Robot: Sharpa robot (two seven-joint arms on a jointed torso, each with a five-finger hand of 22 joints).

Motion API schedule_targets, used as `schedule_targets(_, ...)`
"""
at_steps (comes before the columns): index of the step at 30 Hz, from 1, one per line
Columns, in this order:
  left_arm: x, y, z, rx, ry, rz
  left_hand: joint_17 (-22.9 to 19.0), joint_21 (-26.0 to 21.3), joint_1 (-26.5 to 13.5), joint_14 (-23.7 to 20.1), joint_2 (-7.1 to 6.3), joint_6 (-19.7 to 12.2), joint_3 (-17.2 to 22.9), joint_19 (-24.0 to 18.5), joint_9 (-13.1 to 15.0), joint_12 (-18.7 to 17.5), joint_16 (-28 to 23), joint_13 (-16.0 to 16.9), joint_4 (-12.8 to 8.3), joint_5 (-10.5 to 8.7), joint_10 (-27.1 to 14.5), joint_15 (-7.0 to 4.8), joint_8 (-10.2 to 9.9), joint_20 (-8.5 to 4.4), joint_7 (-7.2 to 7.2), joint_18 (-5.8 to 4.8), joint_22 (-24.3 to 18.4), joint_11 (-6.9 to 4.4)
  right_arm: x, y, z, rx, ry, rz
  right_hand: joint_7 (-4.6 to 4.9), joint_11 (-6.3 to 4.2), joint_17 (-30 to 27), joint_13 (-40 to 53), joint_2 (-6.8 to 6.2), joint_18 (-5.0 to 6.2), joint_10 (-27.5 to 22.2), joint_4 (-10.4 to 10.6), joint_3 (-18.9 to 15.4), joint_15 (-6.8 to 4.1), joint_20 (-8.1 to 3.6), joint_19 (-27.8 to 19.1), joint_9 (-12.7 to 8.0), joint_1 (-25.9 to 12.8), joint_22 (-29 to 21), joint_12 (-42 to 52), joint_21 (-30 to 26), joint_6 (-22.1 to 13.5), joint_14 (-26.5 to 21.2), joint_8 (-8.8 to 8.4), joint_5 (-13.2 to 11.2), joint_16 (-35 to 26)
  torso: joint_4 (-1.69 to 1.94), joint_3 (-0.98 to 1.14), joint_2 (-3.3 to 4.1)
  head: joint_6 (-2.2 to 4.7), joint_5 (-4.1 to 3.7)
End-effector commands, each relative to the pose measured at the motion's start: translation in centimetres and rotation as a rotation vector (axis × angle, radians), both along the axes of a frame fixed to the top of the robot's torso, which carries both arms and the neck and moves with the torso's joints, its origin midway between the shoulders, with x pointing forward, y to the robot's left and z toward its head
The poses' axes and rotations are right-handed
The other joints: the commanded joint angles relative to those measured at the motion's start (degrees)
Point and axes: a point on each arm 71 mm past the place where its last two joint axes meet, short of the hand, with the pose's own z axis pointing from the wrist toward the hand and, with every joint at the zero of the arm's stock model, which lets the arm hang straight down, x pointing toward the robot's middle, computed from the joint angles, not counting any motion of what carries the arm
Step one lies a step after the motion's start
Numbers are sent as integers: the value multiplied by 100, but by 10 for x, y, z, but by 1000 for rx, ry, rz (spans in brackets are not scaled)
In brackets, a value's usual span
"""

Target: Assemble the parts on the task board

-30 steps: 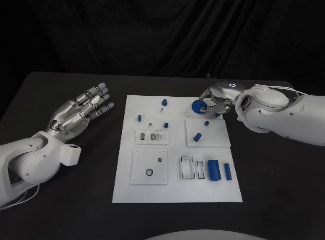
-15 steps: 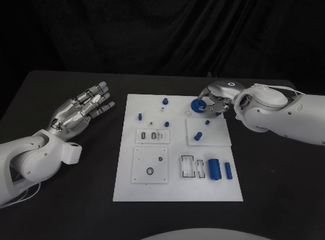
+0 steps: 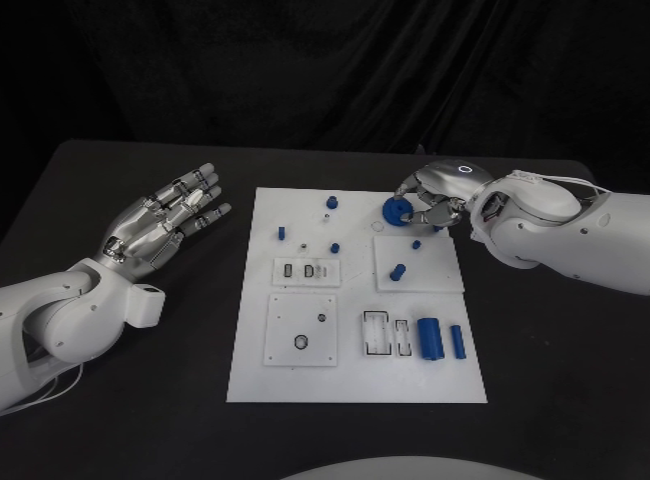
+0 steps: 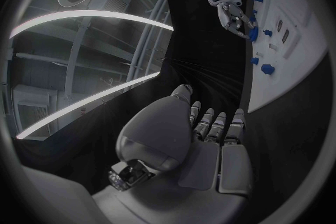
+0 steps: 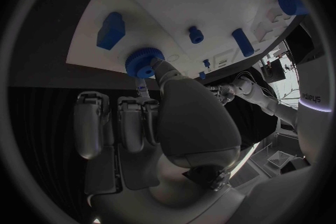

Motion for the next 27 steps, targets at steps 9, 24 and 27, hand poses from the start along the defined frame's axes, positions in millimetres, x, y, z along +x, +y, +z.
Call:
schedule_targets(9, -2, 1, 6, -65, -63, 0, 2, 21, 35, 9, 36, -31, 49, -4, -3, 8, 16, -4, 1, 31, -32, 32, -21, 47, -3, 24, -1, 18, -15, 21, 18, 14, -78, 103, -314, 5, 1323, 1509, 49, -32, 586, -28, -27, 1, -7, 159, 737, -44, 1029, 15, -25, 655, 533, 439, 35, -46, -6, 2, 4, 2, 21)
schedule_targets(24, -2, -2, 5, -65, -59, -8, 8, 25, 34, 27, 33, -20, 90, 1, -1, 23, 32, -1, -12, 31, -28, 51, -17, 50, 5, 21, 1, 20, -6, 82, 27, -23, -43, 233, -305, 22, 1317, 1509, 52, -31, 586, 10, -51, 16, 6, 158, 770, -108, 1028, 15, -32, 617, 532, 408, -16, -52, 1, -6, -2, 16, 30)
schedule_targets(27, -2, -3, 5, -65, -58, -9, 8, 25, 34, 27, 33, -20, 90, 1, -1, 23, 32, -1, -12, 31, -28, 51, -17, 50, 5, 21, 1, 20, -1, 91, 26, -33, -39, 248, -302, 20, 1312, 1509, 53, -30, 586, 11, -51, 16, 7, 157, 772, -110, 1026, 15, -34, 606, 530, 400, -21, -56, -1, -3, 1, 8, 24)
